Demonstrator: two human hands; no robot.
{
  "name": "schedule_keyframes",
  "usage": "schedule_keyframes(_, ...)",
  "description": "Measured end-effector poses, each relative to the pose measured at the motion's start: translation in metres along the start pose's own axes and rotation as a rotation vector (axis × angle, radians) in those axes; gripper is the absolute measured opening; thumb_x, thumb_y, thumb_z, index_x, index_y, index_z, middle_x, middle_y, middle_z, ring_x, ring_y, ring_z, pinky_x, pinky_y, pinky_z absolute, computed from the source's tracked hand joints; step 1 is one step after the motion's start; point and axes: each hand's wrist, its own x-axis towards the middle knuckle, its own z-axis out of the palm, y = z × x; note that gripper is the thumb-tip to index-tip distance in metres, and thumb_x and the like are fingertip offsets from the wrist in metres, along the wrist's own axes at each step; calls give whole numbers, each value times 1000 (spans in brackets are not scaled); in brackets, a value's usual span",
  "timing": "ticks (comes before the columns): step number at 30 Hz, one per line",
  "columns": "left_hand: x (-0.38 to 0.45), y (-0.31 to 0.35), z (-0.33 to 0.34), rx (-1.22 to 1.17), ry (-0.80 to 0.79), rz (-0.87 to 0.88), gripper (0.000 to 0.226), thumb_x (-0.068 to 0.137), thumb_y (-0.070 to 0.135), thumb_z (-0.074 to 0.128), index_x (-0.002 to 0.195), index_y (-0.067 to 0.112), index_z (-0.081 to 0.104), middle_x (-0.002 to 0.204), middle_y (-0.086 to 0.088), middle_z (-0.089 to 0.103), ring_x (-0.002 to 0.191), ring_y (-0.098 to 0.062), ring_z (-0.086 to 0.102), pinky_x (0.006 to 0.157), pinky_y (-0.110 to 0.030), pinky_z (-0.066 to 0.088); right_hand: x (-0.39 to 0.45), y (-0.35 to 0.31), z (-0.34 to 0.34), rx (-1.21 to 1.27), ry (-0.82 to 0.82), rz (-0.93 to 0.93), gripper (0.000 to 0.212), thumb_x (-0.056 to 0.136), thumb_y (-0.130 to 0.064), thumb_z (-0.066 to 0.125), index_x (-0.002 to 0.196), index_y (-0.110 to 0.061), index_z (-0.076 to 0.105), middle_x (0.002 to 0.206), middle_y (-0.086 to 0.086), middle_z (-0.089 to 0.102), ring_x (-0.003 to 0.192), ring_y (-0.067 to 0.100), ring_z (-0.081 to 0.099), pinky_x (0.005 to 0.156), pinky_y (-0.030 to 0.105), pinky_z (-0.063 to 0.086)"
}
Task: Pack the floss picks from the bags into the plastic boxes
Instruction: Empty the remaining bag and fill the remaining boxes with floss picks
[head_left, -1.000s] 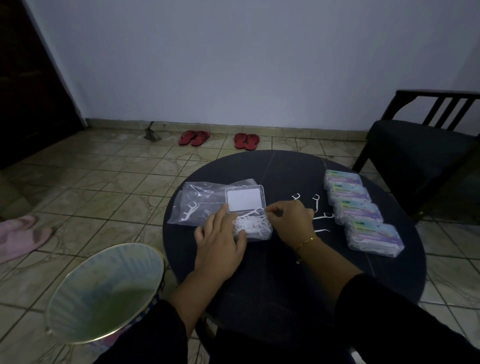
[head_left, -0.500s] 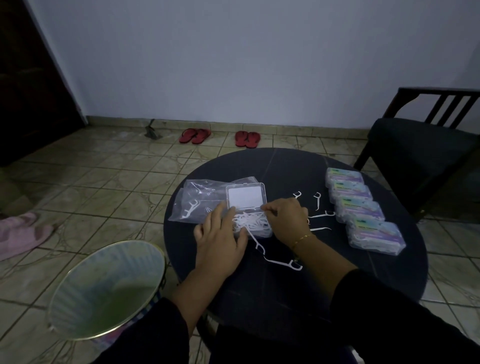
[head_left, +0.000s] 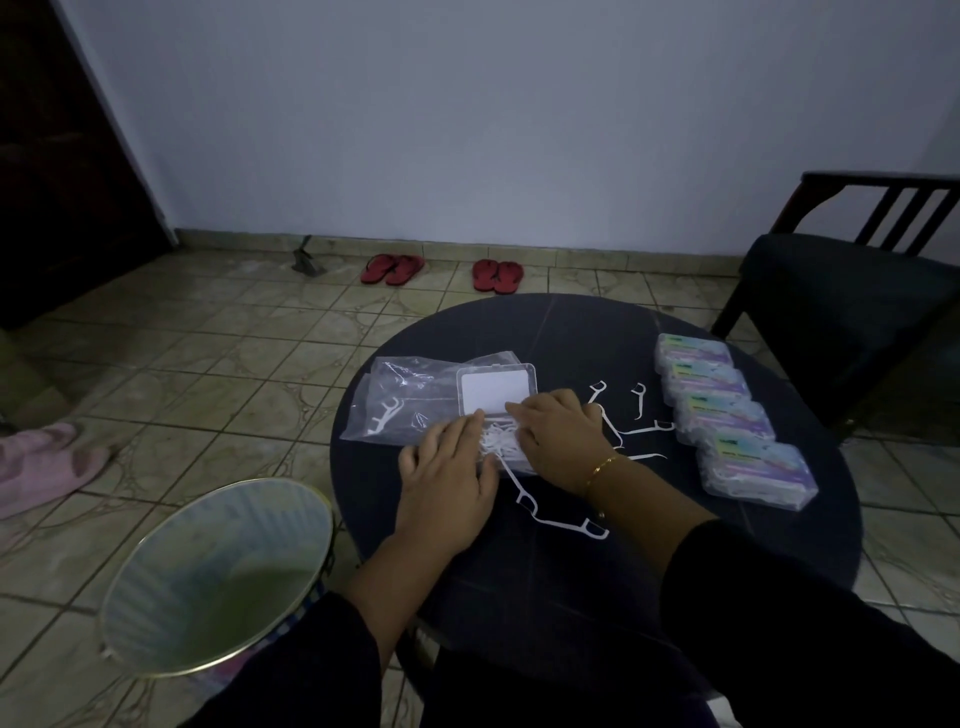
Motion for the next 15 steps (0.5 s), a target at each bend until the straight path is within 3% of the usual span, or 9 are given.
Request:
schedule_keyframes(5,1,-2,2,9,9,8,54,99,41,30,149,25,19,148,10,28,135,-10,16,105,-33,15,-1,-1,-2,19,16,-15,37,99,-26,35,132,-31,52,134,-6,45,126,17,29,99,39,25)
schedule_keyframes(10,0,-3,2,8,41,28,45,98,39,32,142,26,36,141,10,34,131,-7,18,103,-31,15,-2,3,-6,32,0,-18,37,100,-26,34,132,-33,52,133,-5,45,126,17,29,100,38,24)
schedule_keyframes(15,-2,-3,0,-16,48,9,51,99,41,32,146,24,29,144,8,31,132,-9,15,105,-33,15,-8,16,-10,208,80,119,38,98,-23,37,133,-31,51,135,-4,46,128,19,31,101,39,25)
